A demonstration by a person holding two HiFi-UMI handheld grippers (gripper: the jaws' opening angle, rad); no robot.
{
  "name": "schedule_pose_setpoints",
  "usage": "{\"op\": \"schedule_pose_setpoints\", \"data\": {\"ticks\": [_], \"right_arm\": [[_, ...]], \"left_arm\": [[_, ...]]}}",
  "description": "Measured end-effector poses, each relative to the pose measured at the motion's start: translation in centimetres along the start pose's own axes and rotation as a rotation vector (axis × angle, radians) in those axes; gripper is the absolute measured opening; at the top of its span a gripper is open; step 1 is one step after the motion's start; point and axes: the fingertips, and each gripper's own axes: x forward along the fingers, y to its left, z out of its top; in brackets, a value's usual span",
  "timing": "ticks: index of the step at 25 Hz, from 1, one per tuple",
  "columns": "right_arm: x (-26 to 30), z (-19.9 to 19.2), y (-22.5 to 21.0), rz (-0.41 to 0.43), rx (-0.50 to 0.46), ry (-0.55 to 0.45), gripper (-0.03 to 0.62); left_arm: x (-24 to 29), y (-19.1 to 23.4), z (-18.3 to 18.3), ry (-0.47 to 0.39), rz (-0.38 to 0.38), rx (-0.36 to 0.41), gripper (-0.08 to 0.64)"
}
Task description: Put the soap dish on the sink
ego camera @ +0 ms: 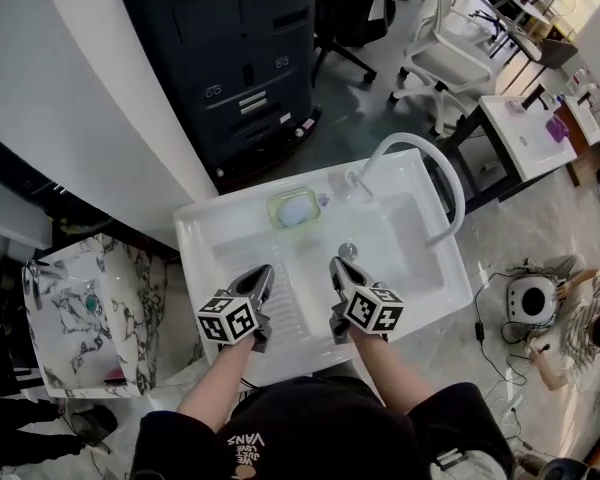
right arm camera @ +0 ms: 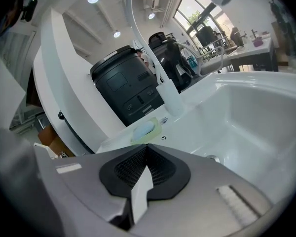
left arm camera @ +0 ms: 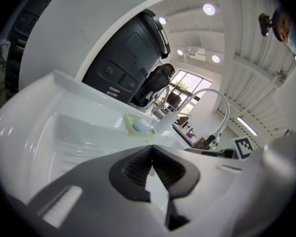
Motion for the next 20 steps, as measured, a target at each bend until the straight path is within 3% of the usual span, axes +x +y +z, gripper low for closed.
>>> {"op": "schedule_pose_setpoints", "data": {"ticks": [20], "right_arm": [[-7.4, -3.6, 4.4, -0.057, -0.027, -0.111, 0.002]], "left_arm": [[-6.6, -3.4, -1.4, 0.049, -0.125, 0.161, 0.052]]}}
